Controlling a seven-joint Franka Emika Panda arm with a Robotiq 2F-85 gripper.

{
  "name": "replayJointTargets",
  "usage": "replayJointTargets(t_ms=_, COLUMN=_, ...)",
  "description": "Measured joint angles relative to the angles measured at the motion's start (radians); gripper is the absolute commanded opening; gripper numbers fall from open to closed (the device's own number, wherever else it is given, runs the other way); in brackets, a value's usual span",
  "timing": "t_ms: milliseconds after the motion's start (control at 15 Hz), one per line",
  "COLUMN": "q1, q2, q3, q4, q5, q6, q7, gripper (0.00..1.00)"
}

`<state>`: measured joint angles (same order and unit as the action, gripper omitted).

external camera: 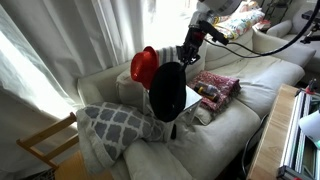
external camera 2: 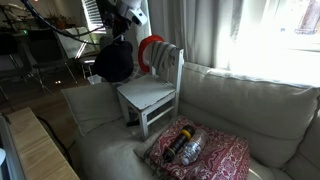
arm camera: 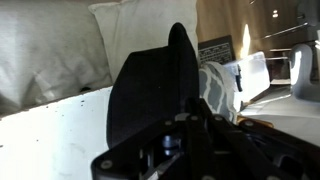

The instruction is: Put the black and red hats on the seat of the white chair.

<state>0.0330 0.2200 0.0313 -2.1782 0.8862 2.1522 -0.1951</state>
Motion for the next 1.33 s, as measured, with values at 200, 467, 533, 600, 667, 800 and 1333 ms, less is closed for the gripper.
replayJointTargets(t_ms=200, q1=-0.026, q2=0.076, q3=-0.001, q4=0.009, q5=0.097, q6=0.025, q7=-0.135, gripper=0.01)
replayJointTargets(t_ms=467, q1=-0.038, q2=0.145, q3=-0.003, q4=0.023, q5=0.114, q6=0.14, q7=-0.206, gripper=0.01)
replayJointTargets(t_ms=533, q1=-0.038, q2=0.157, q3=-0.003, q4=0.026, q5=0.114, q6=0.166, q7=-0.207, gripper=0.01)
replayJointTargets(t_ms=600, q1=-0.038, q2=0.167, q3=-0.004, q4=0.028, q5=0.112, q6=0.19, q7=-0.208, gripper=0.01)
replayJointTargets(t_ms=667, q1=-0.039, q2=0.177, q3=-0.004, q4=0.029, q5=0.11, q6=0.208, q7=-0.208, gripper=0.01)
replayJointTargets(t_ms=800, q1=-0.047, q2=0.193, q3=-0.007, q4=0.03, q5=0.107, q6=0.22, q7=-0.207, gripper=0.01)
replayJointTargets(t_ms=1333, q1=-0.074, q2=0.231, q3=-0.036, q4=0.03, q5=-0.092, q6=0.206, q7=-0.164, gripper=0.01)
